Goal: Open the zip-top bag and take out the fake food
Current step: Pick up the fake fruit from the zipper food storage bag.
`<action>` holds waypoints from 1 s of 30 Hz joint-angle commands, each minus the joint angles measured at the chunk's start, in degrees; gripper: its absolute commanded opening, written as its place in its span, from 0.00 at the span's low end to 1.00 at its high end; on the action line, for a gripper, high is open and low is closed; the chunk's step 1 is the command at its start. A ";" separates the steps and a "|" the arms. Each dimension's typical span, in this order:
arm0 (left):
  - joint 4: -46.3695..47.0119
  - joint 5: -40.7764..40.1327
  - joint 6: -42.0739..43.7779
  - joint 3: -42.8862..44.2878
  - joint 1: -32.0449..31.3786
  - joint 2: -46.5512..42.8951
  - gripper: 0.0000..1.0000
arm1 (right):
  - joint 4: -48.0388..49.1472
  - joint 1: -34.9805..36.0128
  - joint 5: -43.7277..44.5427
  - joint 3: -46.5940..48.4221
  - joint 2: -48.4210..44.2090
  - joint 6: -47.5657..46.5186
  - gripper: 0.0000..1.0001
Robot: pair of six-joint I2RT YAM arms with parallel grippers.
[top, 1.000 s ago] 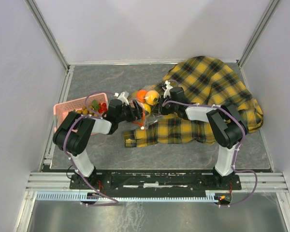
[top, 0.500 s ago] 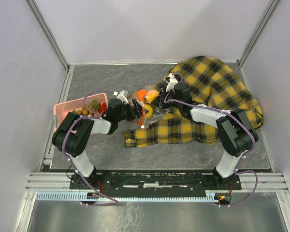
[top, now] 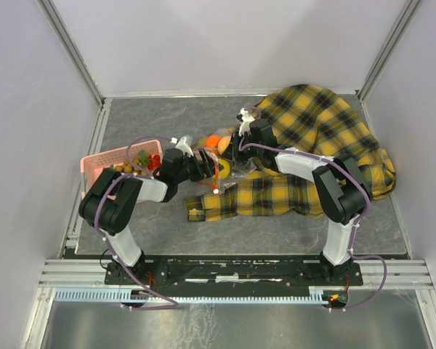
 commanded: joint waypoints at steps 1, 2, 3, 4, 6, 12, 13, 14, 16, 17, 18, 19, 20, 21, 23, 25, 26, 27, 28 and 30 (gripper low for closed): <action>5.08 0.29 0.69 2.11 -0.31 0.88 0.91 | -3.65 1.19 0.75 1.39 1.47 -3.01 0.22; 5.07 0.29 0.57 2.20 -0.32 1.02 0.91 | -3.75 1.25 0.64 1.06 1.61 -3.09 0.22; 5.08 0.29 0.47 2.21 -0.35 1.16 0.91 | -3.75 1.32 0.60 0.62 1.72 -3.17 0.22; 5.08 0.33 0.38 2.17 -0.27 1.27 0.91 | -3.65 1.46 0.62 0.21 1.68 -3.24 0.21; 5.07 0.42 0.07 2.06 -0.29 1.46 0.91 | -3.62 1.60 0.72 -0.60 1.53 -3.28 0.21; 4.50 0.64 -1.22 2.05 -0.37 2.35 0.91 | -3.54 2.10 0.28 -1.73 1.35 -3.35 0.18; 4.23 0.46 -1.34 2.03 -0.38 2.40 0.91 | -3.40 2.16 0.19 -1.91 1.27 -3.30 0.18; 4.02 0.29 -1.39 2.08 -0.39 2.45 0.91 | -3.14 2.22 0.00 -2.24 1.18 -3.14 0.17; 3.03 0.00 -1.39 2.33 -0.56 2.53 0.91 | -2.44 2.15 -0.21 -2.81 0.78 -2.62 0.17; 2.34 -0.16 -1.39 2.60 -0.59 2.66 0.91 | -2.18 2.18 -0.24 -3.08 0.53 -2.47 0.17; 1.55 -0.30 -1.37 2.97 -0.66 2.77 0.91 | -1.93 2.20 -0.26 -3.26 0.36 -2.25 0.17; 0.99 -0.40 -1.39 3.32 -0.75 3.02 0.91 | -1.71 2.17 -0.27 -3.40 0.08 -2.11 0.17; 0.65 -0.48 -1.51 3.57 -0.77 3.18 0.91 | -1.63 2.16 -0.33 -3.47 -0.14 -2.02 0.17; 0.40 -0.56 -1.66 3.73 -0.78 3.43 0.91 | -1.61 2.15 -0.39 -3.43 -0.24 -1.86 0.18; 0.13 -0.67 -2.04 4.23 -0.87 3.87 0.91 | -1.63 2.16 -0.55 -3.38 -0.36 -1.75 0.18; -0.37 -0.77 -2.09 4.78 -1.11 4.33 0.91 | -1.60 2.19 -0.71 -3.40 -0.27 -1.49 0.18; -0.58 -0.76 -2.02 5.04 -1.17 4.52 0.91 | -1.55 2.18 -0.82 -3.56 -0.20 -1.44 0.18; -0.83 -0.76 -1.97 5.23 -1.21 4.70 0.91 | -1.49 2.15 -0.79 -3.61 -0.19 -1.37 0.18; -1.01 -0.72 -1.95 5.36 -1.19 4.87 0.90 | -1.35 2.17 -0.79 -3.75 -0.18 -1.33 0.18; -1.08 -0.41 -1.92 5.46 -1.17 5.15 0.85 | -1.24 2.18 -0.79 -3.95 -0.18 -1.24 0.18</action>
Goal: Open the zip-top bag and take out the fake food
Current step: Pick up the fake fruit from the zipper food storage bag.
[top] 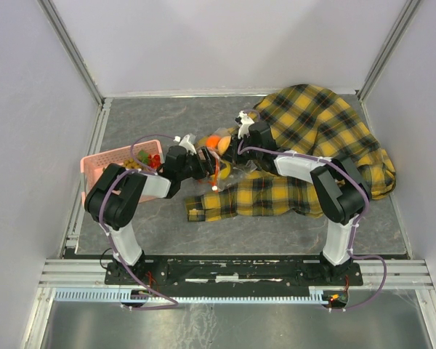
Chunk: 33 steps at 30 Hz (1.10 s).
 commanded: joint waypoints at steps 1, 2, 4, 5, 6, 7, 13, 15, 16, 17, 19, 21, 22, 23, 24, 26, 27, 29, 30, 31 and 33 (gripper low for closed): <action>0.00 -0.05 -0.96 2.16 -0.76 1.61 0.80 | -3.46 1.03 -1.65 -2.02 -0.80 0.45 0.18; 0.03 0.40 -1.00 2.23 -0.75 1.77 0.72 | -3.41 0.98 -1.74 -2.17 -0.86 0.64 0.19; 0.06 1.13 -1.12 2.33 -0.80 1.92 0.54 | -2.39 0.66 -2.61 -2.73 -1.24 1.70 0.20; -0.01 1.37 -1.09 2.34 -0.78 1.82 0.44 | -1.01 0.41 -3.19 -3.30 -1.77 2.30 0.21; -0.28 1.44 -0.96 2.23 -0.66 1.50 0.37 | -0.34 0.24 -3.43 -3.98 -2.52 2.81 0.22; -0.66 1.45 -0.83 2.18 -0.69 1.04 0.33 | 0.10 0.00 -3.47 -4.96 -3.58 3.11 0.23; -3.21 1.24 0.80 1.26 -0.59 -3.36 0.23 | 2.64 -1.87 -3.02 -10.21 -12.97 3.37 0.30; -3.83 1.35 1.13 0.91 -0.56 -5.15 0.19 | 2.59 -1.91 -2.10 -11.91 -15.85 2.80 0.31; -4.21 1.52 1.28 0.74 -0.52 -5.92 0.18 | 2.56 -1.91 -1.57 -12.88 -16.50 2.66 0.31; -4.53 1.77 1.32 0.49 -0.49 -6.82 0.18 | 2.58 -2.01 -0.81 -13.97 -16.91 2.51 0.31; -5.21 2.43 1.41 0.01 -0.50 -8.32 0.15 | 2.94 -2.06 0.08 -15.93 -17.16 2.46 0.34; -5.85 2.99 1.37 -0.85 -0.51 -9.86 0.15 | 3.78 -2.31 0.06 -17.71 -17.43 2.86 0.40; -6.23 3.21 1.33 -1.31 -0.47 -10.63 0.14 | 4.34 -2.61 -0.01 -18.58 -17.84 3.10 0.42; -6.79 3.32 1.33 -1.80 -0.53 -11.34 0.15 | 4.95 -2.90 0.01 -19.42 -18.53 3.41 0.45; -7.35 3.36 1.39 -2.25 -0.51 -12.07 0.14 | 5.60 -3.29 0.05 -20.24 -19.30 3.67 0.47; -8.95 3.28 1.85 -3.08 -0.53 -13.41 0.14 | 6.10 -4.22 0.35 -21.21 -21.31 3.87 0.52; -9.73 3.17 2.18 -3.37 -0.50 -13.97 0.14 | 5.87 -4.88 0.46 -21.46 -22.28 3.69 0.55; -11.35 2.96 2.70 -3.91 -0.43 -14.94 0.13 | 5.16 -5.85 0.87 -21.74 -23.88 3.25 0.57; -11.81 3.18 2.73 -4.17 -0.42 -15.34 0.13 | 4.87 -6.29 1.26 -21.91 -24.51 3.01 0.58; -12.29 3.31 2.73 -4.31 -0.41 -15.63 0.12 | 4.62 -6.79 1.48 -22.08 -25.08 2.87 0.59; -13.48 3.73 2.81 -4.51 -0.31 -16.47 0.12 | 4.83 -7.73 0.91 -22.68 -26.02 3.24 0.60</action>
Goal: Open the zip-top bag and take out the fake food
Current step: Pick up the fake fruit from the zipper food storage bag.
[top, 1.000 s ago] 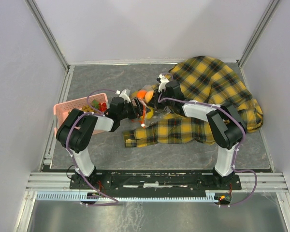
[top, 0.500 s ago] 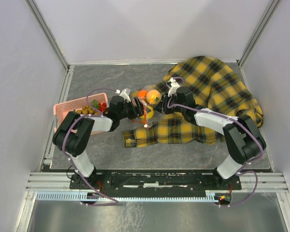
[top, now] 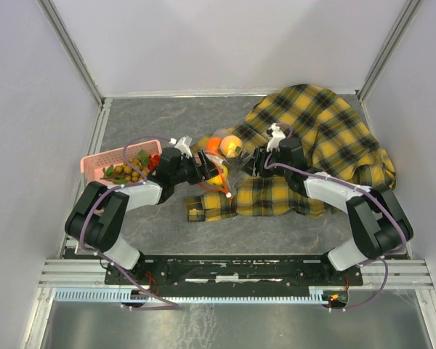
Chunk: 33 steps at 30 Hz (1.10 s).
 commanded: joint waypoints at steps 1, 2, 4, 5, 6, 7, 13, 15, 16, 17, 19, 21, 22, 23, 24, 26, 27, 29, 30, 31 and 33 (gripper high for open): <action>-2.44 1.88 2.78 -0.70 0.02 -3.66 0.12 | 3.78 -1.90 -0.41 -0.60 -4.21 0.52 0.60; -3.05 1.89 2.82 -0.83 0.04 -4.29 0.12 | 5.05 -2.08 -2.05 -1.04 -4.51 1.34 0.60; -4.61 1.94 3.12 -0.85 -0.07 -5.43 0.12 | 10.91 -2.10 -7.77 -2.52 -4.79 3.26 0.60; -5.50 2.05 3.23 -0.91 0.04 -5.93 0.12 | 15.29 -2.04 -11.49 -3.47 -4.65 4.79 0.59; -6.19 2.24 3.38 -0.93 -0.04 -6.40 0.12 | 20.39 -1.93 -15.31 -4.31 -4.39 6.18 0.59; -6.81 2.47 3.58 -0.93 0.00 -6.90 0.12 | 24.71 -1.74 -18.73 -5.00 -4.19 7.29 0.59; -10.33 2.39 4.41 -1.23 0.03 -9.41 0.11 | 19.07 4.39 -21.22 -3.81 -6.64 -0.57 0.64; -10.81 2.26 4.41 -1.60 0.03 -10.20 0.11 | 12.57 6.91 -18.29 -2.43 -8.06 -6.36 0.67; -11.06 2.26 4.33 -1.70 -0.02 -10.57 0.11 | 9.51 8.01 -16.63 -1.72 -8.51 -8.40 0.67; -11.25 2.26 4.27 -1.78 0.03 -10.92 0.11 | 6.43 9.02 -14.60 -0.93 -8.75 -10.28 0.67; -11.49 2.32 4.12 -1.96 0.00 -11.57 0.11 | 0.05 10.41 -9.91 1.10 -8.72 -12.99 0.67; -11.58 2.45 3.90 -2.07 0.08 -12.01 0.11 | -3.68 11.19 -6.39 2.32 -8.69 -14.36 0.65; -11.63 2.57 3.88 -2.08 0.02 -12.23 0.11 | -4.76 11.61 -5.20 2.67 -8.91 -14.93 0.64; -11.71 2.61 3.88 -2.14 0.03 -12.40 0.11 | -5.77 12.11 -4.03 2.98 -9.00 -15.40 0.63; -11.95 2.76 3.93 -2.16 0.02 -12.54 0.11 | -6.92 12.67 -2.63 3.46 -9.03 -15.95 0.62; -12.26 2.69 4.13 -2.16 0.04 -12.97 0.11 | -9.18 13.64 0.02 4.42 -8.88 -16.70 0.61; -12.41 2.76 4.14 -2.16 0.02 -13.10 0.11 | -9.90 14.07 0.80 4.89 -8.58 -16.85 0.61; -12.61 2.93 4.14 -2.16 -0.02 -13.29 0.11 | -10.47 14.64 1.37 5.44 -8.01 -16.83 0.60; -12.77 2.98 4.14 -2.16 0.08 -13.38 0.11 | -10.54 15.11 1.49 5.69 -7.72 -16.71 0.59; -12.82 3.10 4.14 -2.16 -0.02 -13.46 0.11 | -10.54 15.47 1.73 5.85 -7.56 -16.66 0.59; -12.95 3.07 4.10 -2.33 -0.03 -13.77 0.11 | -10.62 16.18 2.48 6.29 -7.06 -16.59 0.59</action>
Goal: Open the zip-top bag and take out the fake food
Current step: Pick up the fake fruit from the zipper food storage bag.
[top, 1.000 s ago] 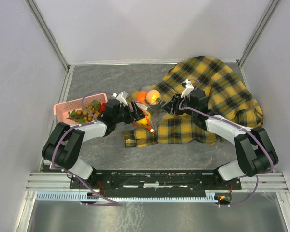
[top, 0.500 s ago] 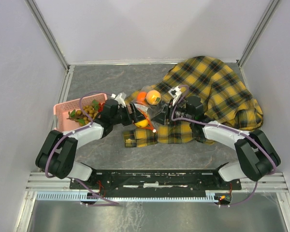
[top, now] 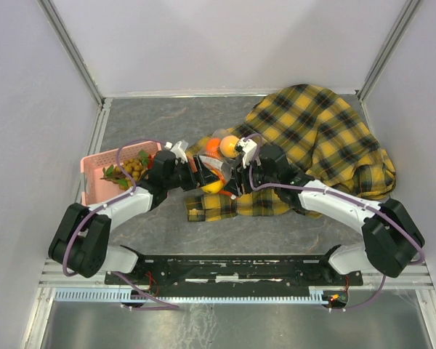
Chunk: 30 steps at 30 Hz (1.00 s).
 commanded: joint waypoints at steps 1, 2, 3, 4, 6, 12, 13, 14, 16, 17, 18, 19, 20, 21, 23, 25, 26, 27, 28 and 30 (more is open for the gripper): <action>0.44 1.60 2.75 -0.32 0.03 -2.17 0.11 | -1.11 1.65 3.79 3.57 0.63 -1.47 0.58; 0.52 1.60 2.60 -0.41 -0.02 -2.39 0.11 | -1.51 1.96 4.30 4.01 1.16 -1.47 0.57; 0.58 1.61 2.53 -0.46 0.03 -2.53 0.11 | -1.84 2.21 4.76 4.42 1.61 -1.40 0.56; 0.56 1.64 2.48 -0.54 0.01 -2.72 0.11 | -2.17 2.33 5.10 4.71 2.08 -1.33 0.55; 0.43 1.68 2.48 -0.53 0.01 -3.06 0.11 | -2.77 2.42 5.84 5.37 3.02 -1.00 0.52; -0.45 1.70 2.78 -0.73 -0.05 -3.94 0.11 | -5.05 2.68 9.32 6.95 3.86 -0.89 0.48; -0.55 1.70 2.79 -0.80 0.01 -4.11 0.11 | -5.34 2.73 9.80 7.16 4.05 -0.93 0.47; -0.56 1.80 2.78 -0.81 0.03 -4.22 0.11 | -5.59 2.71 10.20 7.41 4.34 -0.94 0.44; -0.85 1.82 2.82 -0.73 0.02 -4.53 0.11 | -6.05 2.73 10.86 7.83 4.81 -0.81 0.42; -0.97 1.86 2.83 -0.66 -0.03 -4.79 0.11 | -6.16 2.70 11.15 7.91 5.02 -0.63 0.39; -1.12 1.87 2.83 -0.72 -0.03 -4.96 0.11 | -6.19 2.70 11.40 7.98 5.16 -0.41 0.37; -1.21 1.87 2.83 -0.77 0.01 -5.22 0.11 | -6.12 2.70 11.54 8.07 5.34 -0.27 0.34; -1.37 1.83 2.83 -0.81 -0.05 -5.44 0.11 | -6.13 2.75 11.68 8.19 5.49 -0.16 0.31; -1.48 1.86 2.83 -0.81 0.05 -5.67 0.11 | -6.13 2.71 11.78 8.23 5.54 -0.01 0.29; -1.80 1.74 2.91 -0.88 0.02 -6.19 0.10 | -6.15 2.71 11.86 8.29 5.58 0.16 0.23; -2.32 1.78 2.92 -0.88 0.01 -6.78 0.10 | -6.09 2.70 12.25 8.30 5.38 0.29 0.18; -2.55 1.77 2.92 -0.88 -0.04 -7.26 0.10 | -6.09 2.69 12.31 8.20 5.35 0.33 0.15; -2.84 1.77 2.92 -0.92 0.00 -7.82 0.10 | -6.06 2.73 12.31 8.13 5.19 0.37 0.13; -3.16 1.81 2.92 -0.88 0.00 -8.49 0.10 | -5.98 2.73 12.39 8.10 5.16 0.39 0.12; -3.81 1.87 2.80 -0.95 -0.02 -10.12 0.09 | -5.86 2.68 12.52 8.00 5.10 0.54 0.10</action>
